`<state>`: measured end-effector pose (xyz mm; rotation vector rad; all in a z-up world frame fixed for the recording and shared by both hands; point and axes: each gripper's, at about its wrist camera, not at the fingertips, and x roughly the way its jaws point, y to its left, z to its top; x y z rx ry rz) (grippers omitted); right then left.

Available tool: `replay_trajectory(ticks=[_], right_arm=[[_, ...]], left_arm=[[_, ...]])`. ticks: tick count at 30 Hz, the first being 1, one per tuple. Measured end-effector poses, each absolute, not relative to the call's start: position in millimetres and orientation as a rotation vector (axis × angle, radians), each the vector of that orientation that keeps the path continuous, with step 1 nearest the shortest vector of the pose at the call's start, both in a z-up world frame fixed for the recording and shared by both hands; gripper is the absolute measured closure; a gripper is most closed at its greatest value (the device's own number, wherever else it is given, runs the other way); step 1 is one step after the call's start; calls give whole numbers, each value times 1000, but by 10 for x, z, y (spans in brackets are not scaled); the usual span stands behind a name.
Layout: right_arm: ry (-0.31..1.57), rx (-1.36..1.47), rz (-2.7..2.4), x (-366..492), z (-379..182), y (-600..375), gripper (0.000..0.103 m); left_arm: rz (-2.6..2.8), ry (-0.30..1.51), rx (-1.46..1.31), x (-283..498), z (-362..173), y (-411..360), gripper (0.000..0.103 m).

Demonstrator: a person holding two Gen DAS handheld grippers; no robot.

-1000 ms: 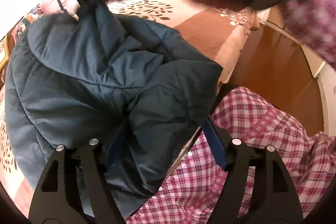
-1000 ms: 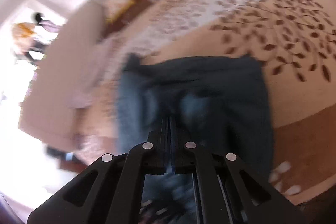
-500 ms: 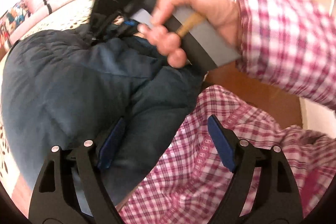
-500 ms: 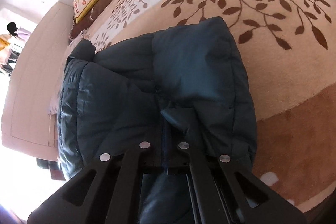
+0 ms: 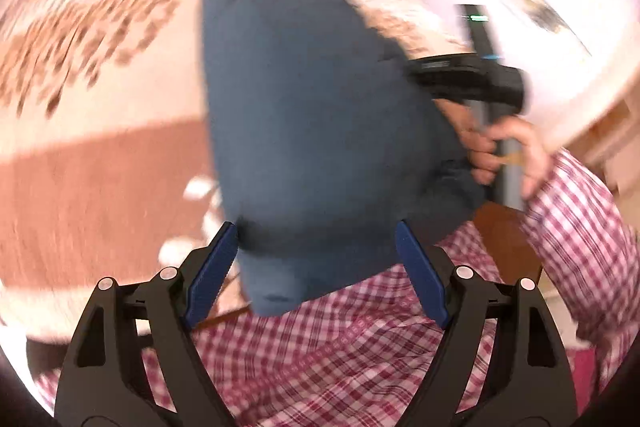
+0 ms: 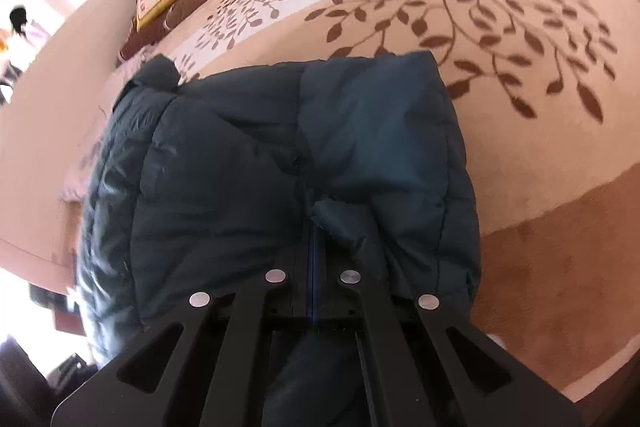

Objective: Fold large clothes

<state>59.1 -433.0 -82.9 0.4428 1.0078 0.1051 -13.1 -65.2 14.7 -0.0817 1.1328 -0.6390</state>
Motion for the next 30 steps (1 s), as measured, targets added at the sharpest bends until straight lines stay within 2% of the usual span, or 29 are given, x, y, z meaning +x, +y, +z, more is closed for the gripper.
replay_trajectory(ticks=[3,10,14,22,26,30], right_arm=[[999,410,86,588,-836,-4286,103],[999,317,6,599,-746,-4146,103],[992,345,20,522,-608,-4147,103],[855,351,119,-296,-172,-4111,100],[872,299,168,-783,-257,-3902,100],[954,180,90,-920,-572,-3768,101]], left_arm=[[-607,1205,-118,-134,-89,-686,25],[-584,1160,-2,-252,-44,-865,27],[-583,1162,-34,-209,-38,-772,29],[-590,1160,-65,-200,-46,-691,29],[-590,1163,-77,-201,-52,-682,29],[-589,1167,-71,-189,-73,-691,29]])
